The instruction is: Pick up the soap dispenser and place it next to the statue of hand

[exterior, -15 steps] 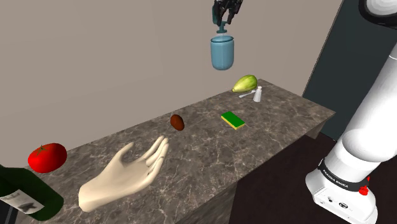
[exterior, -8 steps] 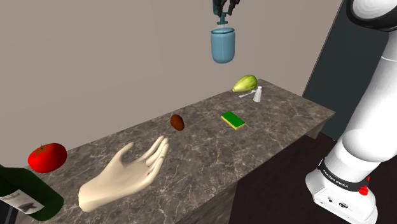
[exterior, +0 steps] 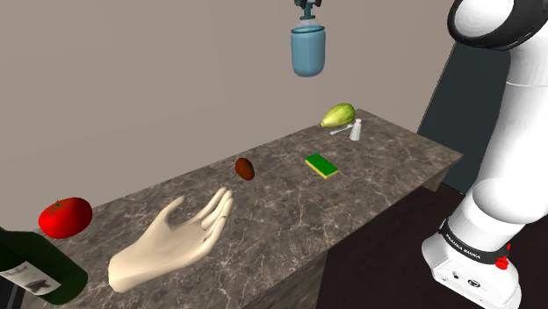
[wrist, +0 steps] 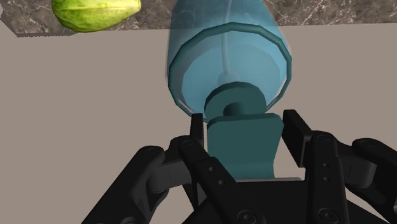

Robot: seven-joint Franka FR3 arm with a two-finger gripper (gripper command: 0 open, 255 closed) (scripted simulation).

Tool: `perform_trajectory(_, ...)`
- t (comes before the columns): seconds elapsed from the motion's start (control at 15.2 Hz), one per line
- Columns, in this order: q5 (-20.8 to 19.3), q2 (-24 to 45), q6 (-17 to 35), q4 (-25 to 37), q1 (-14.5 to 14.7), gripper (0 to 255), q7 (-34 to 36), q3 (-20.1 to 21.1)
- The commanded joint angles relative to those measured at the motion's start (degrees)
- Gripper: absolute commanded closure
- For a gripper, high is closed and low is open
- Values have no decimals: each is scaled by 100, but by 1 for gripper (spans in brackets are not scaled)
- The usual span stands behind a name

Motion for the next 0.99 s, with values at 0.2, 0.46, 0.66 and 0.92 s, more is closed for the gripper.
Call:
perform_trajectory(0.2, -129, -798, 271, -1080, 305, 255, 442, 150)
perform_trajectory(0.46, -242, -1386, 427, -1853, 583, 255, 916, 351)
perform_trajectory(0.66, -315, -1721, 471, -2260, 773, 255, 1287, 535)
perform_trajectory(0.92, -396, -2056, 464, -2638, 1015, 255, 1798, 810)
